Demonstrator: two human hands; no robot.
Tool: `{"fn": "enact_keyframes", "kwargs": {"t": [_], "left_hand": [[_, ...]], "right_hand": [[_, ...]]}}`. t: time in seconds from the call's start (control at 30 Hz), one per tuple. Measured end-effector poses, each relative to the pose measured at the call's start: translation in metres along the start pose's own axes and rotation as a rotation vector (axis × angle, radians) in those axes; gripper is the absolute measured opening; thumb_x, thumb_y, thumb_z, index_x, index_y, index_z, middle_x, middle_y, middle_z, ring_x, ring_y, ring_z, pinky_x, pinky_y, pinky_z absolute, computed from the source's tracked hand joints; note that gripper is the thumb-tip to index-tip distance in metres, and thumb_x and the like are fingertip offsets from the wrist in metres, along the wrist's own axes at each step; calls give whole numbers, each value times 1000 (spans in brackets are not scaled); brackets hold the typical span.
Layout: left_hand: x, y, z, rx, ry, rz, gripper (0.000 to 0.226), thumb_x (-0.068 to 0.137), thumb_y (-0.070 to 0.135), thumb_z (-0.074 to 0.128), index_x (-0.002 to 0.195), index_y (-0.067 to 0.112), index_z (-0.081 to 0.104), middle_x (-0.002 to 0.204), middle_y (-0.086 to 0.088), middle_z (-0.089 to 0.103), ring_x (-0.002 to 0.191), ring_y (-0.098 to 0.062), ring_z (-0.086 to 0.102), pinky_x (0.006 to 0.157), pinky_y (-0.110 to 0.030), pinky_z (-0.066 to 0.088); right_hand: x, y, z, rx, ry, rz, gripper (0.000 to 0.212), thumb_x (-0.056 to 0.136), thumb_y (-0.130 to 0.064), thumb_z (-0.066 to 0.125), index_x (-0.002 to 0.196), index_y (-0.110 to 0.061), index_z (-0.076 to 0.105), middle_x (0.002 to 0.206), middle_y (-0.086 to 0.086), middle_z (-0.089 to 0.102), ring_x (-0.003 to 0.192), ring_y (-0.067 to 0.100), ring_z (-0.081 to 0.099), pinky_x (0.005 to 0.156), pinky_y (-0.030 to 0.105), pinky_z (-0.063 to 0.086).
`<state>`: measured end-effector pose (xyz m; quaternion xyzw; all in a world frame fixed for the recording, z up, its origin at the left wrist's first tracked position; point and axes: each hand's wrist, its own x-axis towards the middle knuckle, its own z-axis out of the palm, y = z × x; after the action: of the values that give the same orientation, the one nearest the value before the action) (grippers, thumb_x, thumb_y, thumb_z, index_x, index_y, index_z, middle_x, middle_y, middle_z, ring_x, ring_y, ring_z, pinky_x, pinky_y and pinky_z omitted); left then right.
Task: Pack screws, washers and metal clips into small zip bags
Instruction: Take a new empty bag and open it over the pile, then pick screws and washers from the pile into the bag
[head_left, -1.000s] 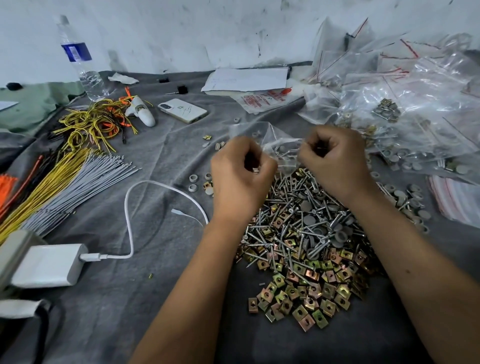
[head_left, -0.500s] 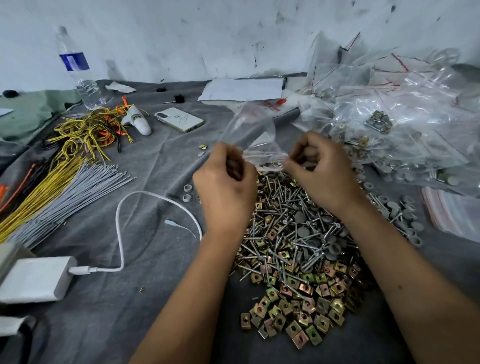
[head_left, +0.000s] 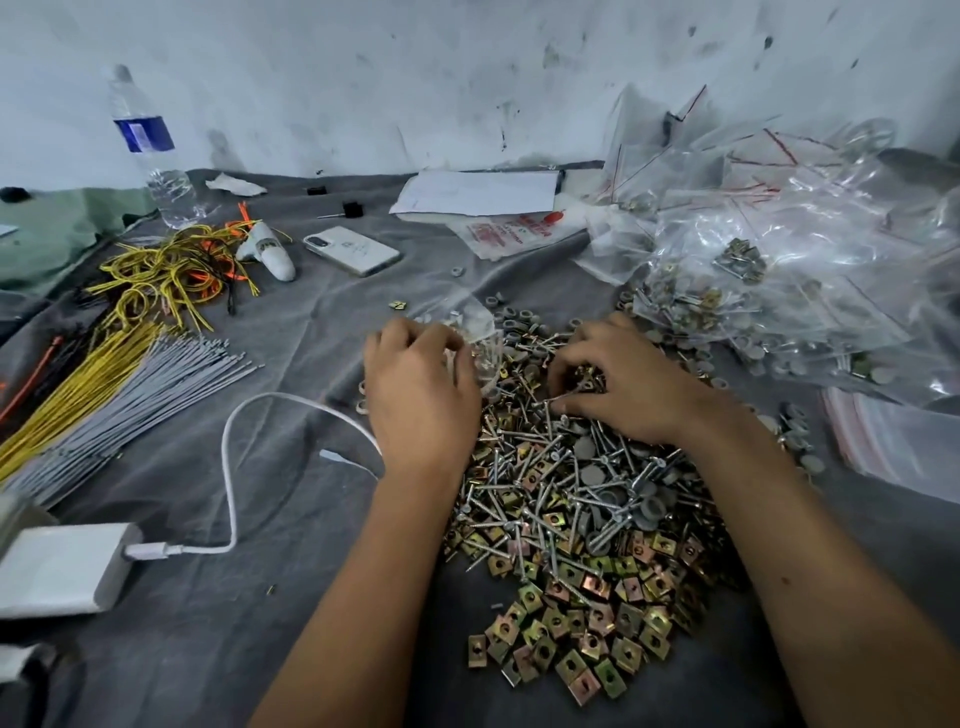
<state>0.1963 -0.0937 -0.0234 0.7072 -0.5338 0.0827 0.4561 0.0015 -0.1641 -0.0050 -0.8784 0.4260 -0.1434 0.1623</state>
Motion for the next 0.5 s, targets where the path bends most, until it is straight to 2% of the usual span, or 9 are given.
{"fn": "enact_keyframes", "kwargs": {"t": [0.07,0.13,0.2,0.23,0.3,0.4,0.5], "left_hand": [[0,0,2,-59,-74,44,13,93,14,70,101,12,79,98,-8,65,98,-29,60,83,-41,49],[-1,0,2,-115,-102,71,15,92,11,70,104,12,80,98,-6,66,91,-25,62,81,-40,52],[-2,1,3,-166,-114,82,15,92,11,71,104,12,81,97,-4,67,85,-21,63,76,-39,53],[-3,0,3,-182,-120,90,14,92,11,72,102,12,81,95,-4,68,84,-20,63,76,-39,54],[-3,1,5,-211,-127,109,10,90,10,74,98,11,81,90,-4,70,82,-19,64,75,-40,54],[-4,4,5,-247,-116,115,4,86,10,77,88,11,79,81,-1,71,74,-17,64,70,-40,55],[-5,6,6,-294,-95,74,4,86,11,74,82,13,77,74,3,69,68,-15,63,66,-39,54]], "right_hand": [[0,1,1,50,25,-46,15,82,-41,80,91,-33,71,106,-7,59,116,13,44,99,37,36],[-1,0,1,149,83,-71,11,85,-35,79,89,-32,69,97,-16,62,98,-4,54,84,25,42],[-2,1,0,274,193,-58,10,88,-27,77,91,-30,68,90,-19,65,86,-9,62,74,10,46],[-1,1,0,339,251,-55,10,88,-24,77,92,-29,69,89,-16,68,84,-7,65,73,7,48],[-1,-1,-1,454,337,-77,12,87,-20,78,95,-28,74,90,-12,73,84,0,69,78,13,54],[-1,-10,1,497,378,-143,17,87,-17,78,97,-31,76,93,-14,75,88,3,71,83,22,58],[-1,-17,5,472,402,-169,15,88,-15,78,101,-22,78,94,-10,76,89,6,72,83,29,60]]}}
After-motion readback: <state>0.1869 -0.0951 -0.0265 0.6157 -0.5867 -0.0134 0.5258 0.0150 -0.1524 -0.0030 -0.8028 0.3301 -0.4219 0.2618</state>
